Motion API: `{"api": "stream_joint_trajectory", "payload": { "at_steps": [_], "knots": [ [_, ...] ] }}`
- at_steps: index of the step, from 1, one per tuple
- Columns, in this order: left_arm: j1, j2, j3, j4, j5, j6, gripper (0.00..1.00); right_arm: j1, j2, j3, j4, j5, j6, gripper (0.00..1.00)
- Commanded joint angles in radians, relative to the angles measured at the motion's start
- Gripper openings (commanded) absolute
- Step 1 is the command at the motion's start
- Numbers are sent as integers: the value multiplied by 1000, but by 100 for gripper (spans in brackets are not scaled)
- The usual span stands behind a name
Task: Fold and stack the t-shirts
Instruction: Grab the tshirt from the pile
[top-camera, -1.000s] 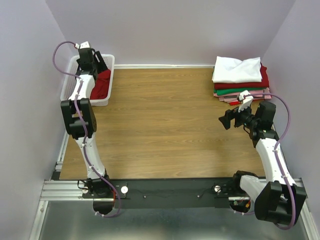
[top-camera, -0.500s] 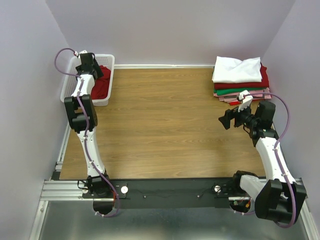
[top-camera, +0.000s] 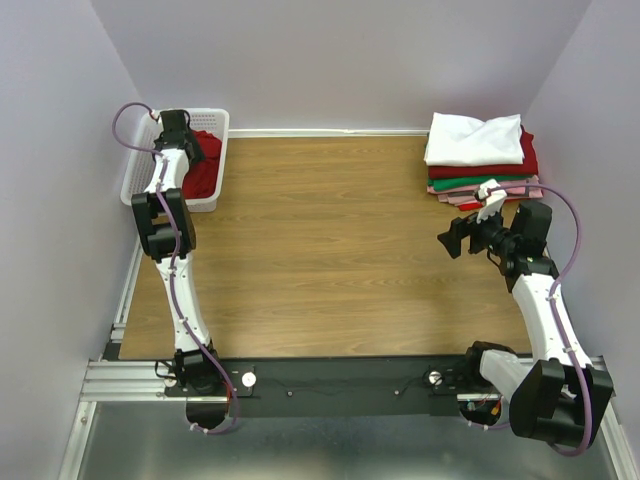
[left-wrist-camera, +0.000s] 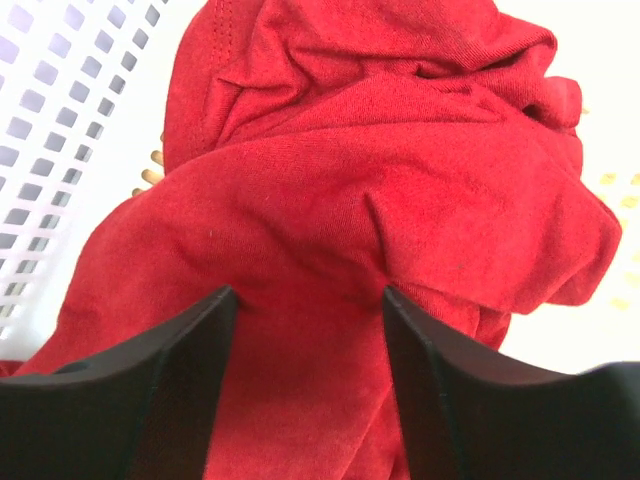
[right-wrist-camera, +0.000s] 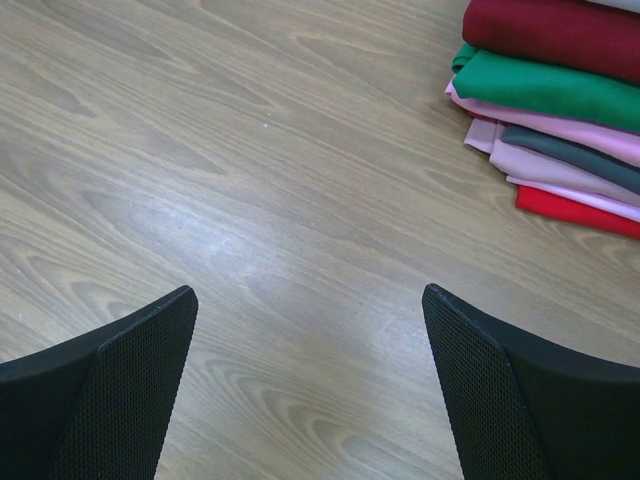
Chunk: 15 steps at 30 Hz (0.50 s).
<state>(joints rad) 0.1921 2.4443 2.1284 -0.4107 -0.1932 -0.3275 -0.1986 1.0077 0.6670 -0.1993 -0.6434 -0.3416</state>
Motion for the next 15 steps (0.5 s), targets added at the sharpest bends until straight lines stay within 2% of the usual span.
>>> {"api": "stream_joint_trajectory", "payload": {
  "at_steps": [1, 8, 14, 15],
  "knots": [
    [15, 47, 39, -53, 31, -5, 65, -10, 2, 28, -26, 8, -7, 100],
    [18, 71, 59, -71, 60, -2, 56, -18, -4, 32, -31, 14, -7, 100],
    [24, 82, 59, -85, 103, 11, 39, -21, -17, 34, -32, 14, -4, 100],
    [26, 84, 59, -86, 118, 16, 30, -22, -17, 34, -32, 14, -2, 100]
  ]
}}
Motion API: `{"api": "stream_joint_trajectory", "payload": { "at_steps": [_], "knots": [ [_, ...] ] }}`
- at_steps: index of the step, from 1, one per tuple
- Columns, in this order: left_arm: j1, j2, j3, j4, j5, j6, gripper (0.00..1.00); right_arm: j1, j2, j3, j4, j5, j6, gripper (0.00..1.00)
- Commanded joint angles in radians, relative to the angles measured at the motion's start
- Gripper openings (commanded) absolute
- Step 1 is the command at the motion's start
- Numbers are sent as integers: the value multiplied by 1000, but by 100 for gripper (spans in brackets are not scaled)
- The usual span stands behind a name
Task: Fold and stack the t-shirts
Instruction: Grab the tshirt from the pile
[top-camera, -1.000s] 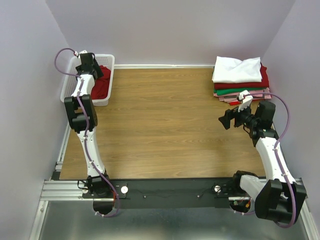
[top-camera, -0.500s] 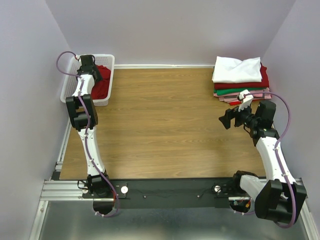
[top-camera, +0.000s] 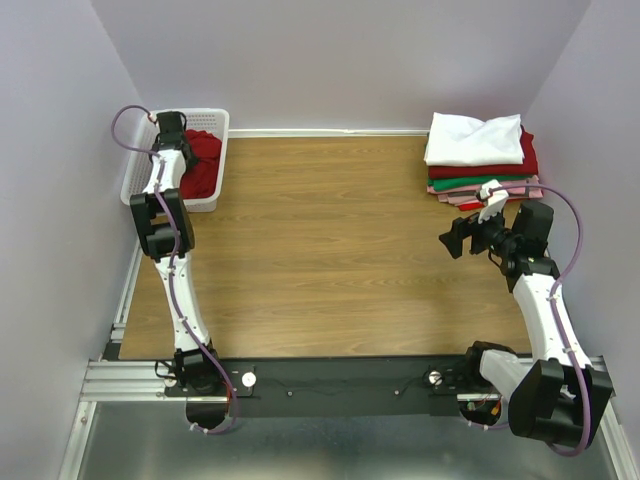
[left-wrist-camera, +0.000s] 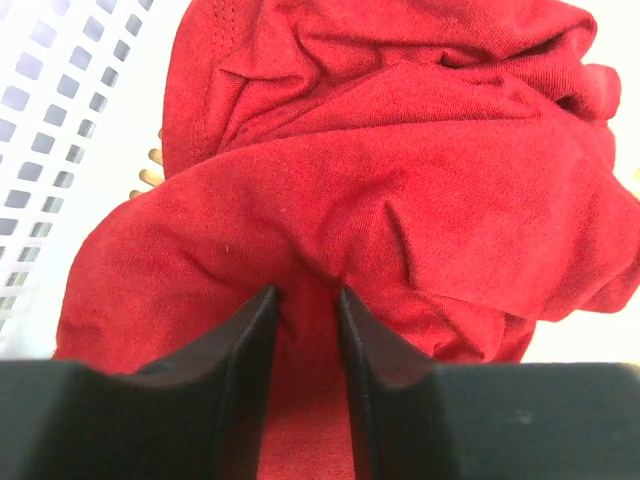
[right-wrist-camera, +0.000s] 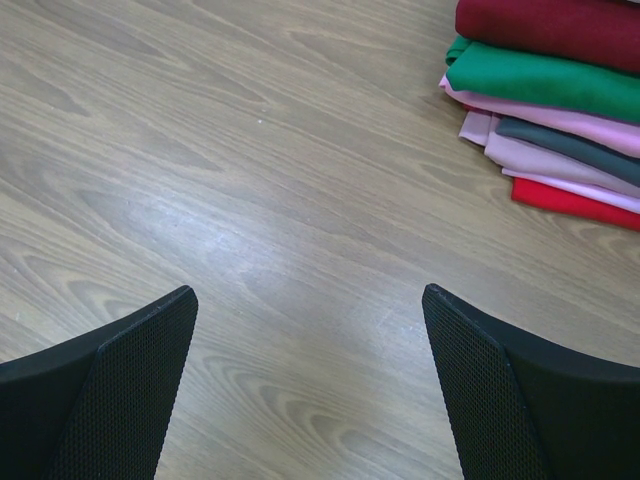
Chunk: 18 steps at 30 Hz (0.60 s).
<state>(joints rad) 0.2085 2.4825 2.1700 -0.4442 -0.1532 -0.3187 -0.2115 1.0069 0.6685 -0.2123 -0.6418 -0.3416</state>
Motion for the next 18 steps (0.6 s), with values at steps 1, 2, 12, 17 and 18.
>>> {"api": "stream_joint_trajectory", "payload": {
  "at_steps": [1, 2, 12, 17, 18],
  "knots": [
    [9, 46, 17, -54, 84, 10, 24, -9, -16, 32, -19, 13, -2, 100],
    [12, 43, 17, -54, 90, 13, 10, -9, -16, 32, -21, 14, -2, 100],
    [20, -227, -18, 68, 107, -3, 0, -16, -30, 26, -19, 5, -2, 100],
    [19, -380, -6, 93, 149, -34, 0, -17, -42, 23, -19, -1, -5, 100],
    [19, -399, -7, 96, 180, -39, 0, -17, -45, 22, -18, -2, -5, 100]
  ]
}}
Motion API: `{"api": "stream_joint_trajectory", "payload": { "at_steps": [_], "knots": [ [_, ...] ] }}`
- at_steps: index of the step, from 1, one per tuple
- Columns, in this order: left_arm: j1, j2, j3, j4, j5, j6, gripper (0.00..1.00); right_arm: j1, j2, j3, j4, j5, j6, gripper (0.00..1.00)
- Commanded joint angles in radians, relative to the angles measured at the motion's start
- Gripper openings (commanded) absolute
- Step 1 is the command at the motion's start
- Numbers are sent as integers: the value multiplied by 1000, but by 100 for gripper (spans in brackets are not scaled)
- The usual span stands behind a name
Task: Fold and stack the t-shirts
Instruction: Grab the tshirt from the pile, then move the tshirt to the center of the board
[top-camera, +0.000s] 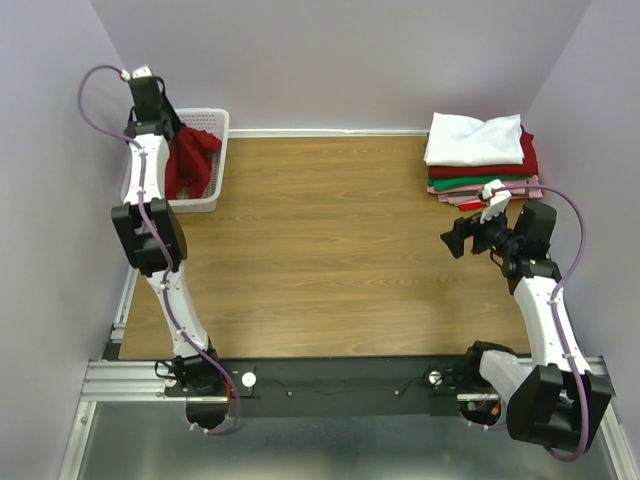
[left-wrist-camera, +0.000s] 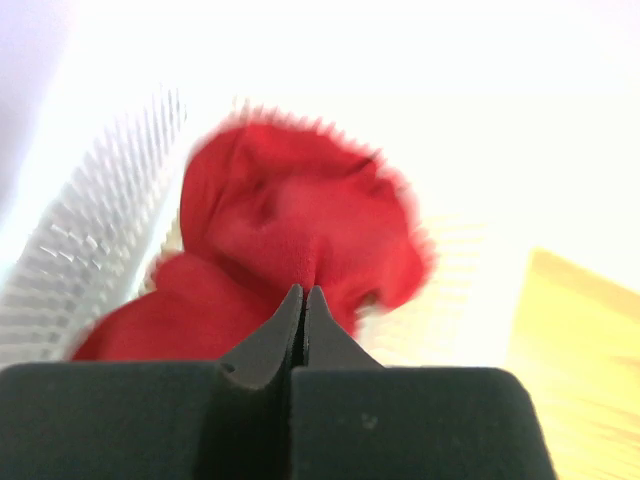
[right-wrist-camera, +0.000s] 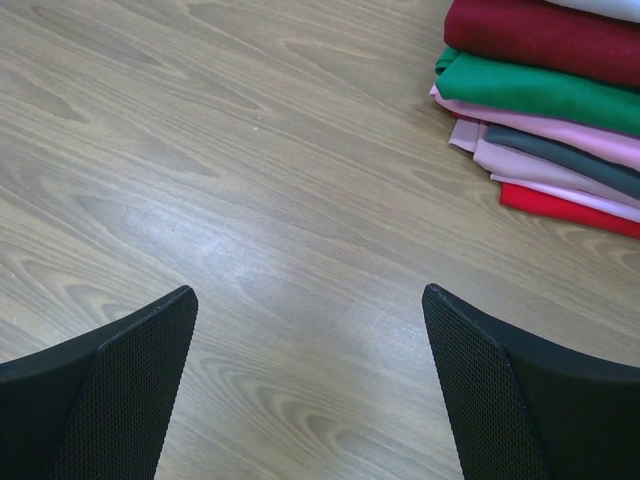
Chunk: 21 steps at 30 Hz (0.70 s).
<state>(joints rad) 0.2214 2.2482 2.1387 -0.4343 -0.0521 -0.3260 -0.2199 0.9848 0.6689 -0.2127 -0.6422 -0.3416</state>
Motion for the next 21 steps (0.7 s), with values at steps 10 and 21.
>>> {"api": "stream_joint_trajectory", "payload": {
  "at_steps": [10, 21],
  "knots": [
    [-7, -407, -5, 117, 210, -81, 0, -9, -35, 17, -19, -28, -5, 100],
    [-137, -611, -48, 143, 273, -74, 0, -10, -41, 15, -19, -39, -8, 100]
  ]
}}
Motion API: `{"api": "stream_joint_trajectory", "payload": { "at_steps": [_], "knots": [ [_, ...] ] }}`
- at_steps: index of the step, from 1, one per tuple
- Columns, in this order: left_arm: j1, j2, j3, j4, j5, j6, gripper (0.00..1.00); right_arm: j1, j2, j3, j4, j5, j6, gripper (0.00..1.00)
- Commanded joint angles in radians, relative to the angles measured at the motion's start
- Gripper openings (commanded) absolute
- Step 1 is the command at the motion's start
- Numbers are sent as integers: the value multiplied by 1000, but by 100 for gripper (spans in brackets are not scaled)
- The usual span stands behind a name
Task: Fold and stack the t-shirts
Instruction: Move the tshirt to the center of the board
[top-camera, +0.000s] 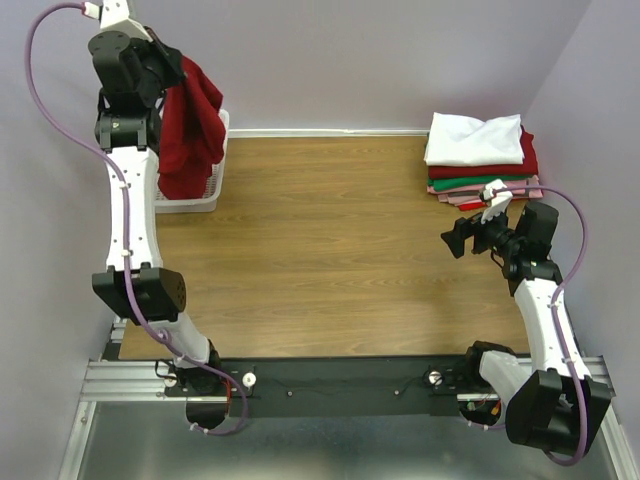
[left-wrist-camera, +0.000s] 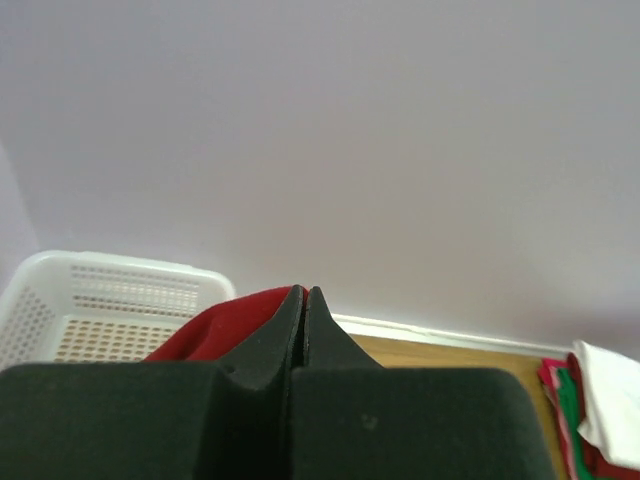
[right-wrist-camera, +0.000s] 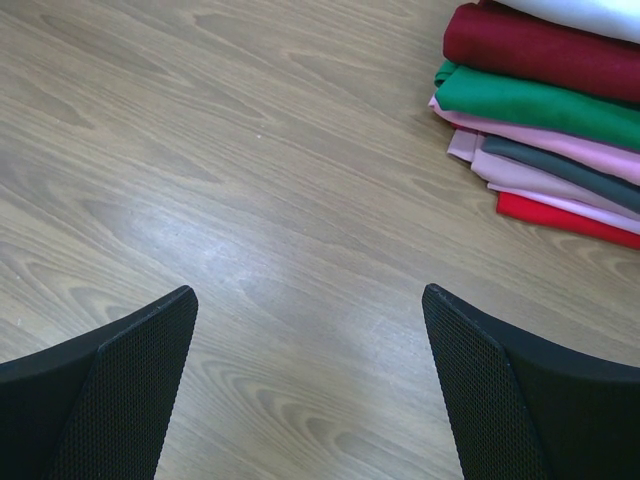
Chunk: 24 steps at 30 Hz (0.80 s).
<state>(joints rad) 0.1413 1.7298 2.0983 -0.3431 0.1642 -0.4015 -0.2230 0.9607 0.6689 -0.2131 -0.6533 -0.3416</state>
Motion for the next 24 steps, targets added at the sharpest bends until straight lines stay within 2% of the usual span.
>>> {"api": "stream_joint_trajectory", "payload": {
  "at_steps": [1, 9, 15, 24],
  "knots": [
    [-71, -105, -14, 52, 52, 10, 0, -7, -17, 15, -19, -28, -8, 100],
    [-195, -240, -76, 69, 47, 42, 0, -6, -19, 15, -19, -42, -10, 100],
    [-295, -373, -277, 110, 112, 61, 0, -7, -11, 14, -17, -46, -11, 100],
    [-413, -510, -454, 141, 222, 44, 0, -6, -13, 12, -19, -58, -17, 100]
  ]
}}
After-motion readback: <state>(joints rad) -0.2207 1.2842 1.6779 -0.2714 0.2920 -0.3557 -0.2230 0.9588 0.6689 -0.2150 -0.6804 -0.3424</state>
